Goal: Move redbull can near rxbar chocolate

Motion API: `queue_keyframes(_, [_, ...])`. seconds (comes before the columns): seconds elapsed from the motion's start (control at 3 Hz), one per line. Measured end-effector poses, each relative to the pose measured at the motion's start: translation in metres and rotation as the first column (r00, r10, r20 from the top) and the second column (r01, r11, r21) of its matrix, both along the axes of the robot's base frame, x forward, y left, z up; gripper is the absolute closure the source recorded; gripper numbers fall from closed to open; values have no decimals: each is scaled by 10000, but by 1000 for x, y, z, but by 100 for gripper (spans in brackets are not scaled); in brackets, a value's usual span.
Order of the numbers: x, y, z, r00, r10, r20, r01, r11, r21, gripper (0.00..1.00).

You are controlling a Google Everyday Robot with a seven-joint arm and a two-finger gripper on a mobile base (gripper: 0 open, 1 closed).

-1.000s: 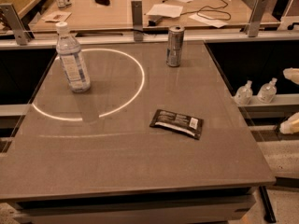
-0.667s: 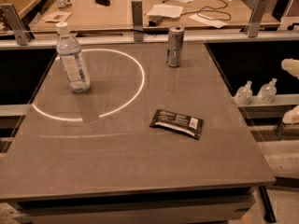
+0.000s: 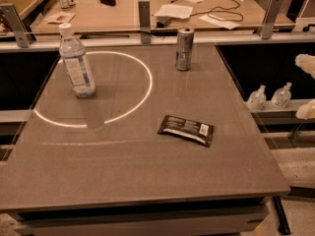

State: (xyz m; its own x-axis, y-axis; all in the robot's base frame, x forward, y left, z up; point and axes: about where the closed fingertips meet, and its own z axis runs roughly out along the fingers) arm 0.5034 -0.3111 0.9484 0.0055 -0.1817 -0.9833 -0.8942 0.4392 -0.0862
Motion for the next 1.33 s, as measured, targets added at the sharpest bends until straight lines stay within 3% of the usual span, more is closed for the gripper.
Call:
queue_keyframes(0.33, [18,7,2,9992,-366,154,365,9993,49,0])
queue_keyframes(0.67, [51,16,7,9913,-1158,622,1153,9933,111,0])
queue_keyframes(1.33, [120,28,9,9527,-2739,1316,2797,9597,-276,0])
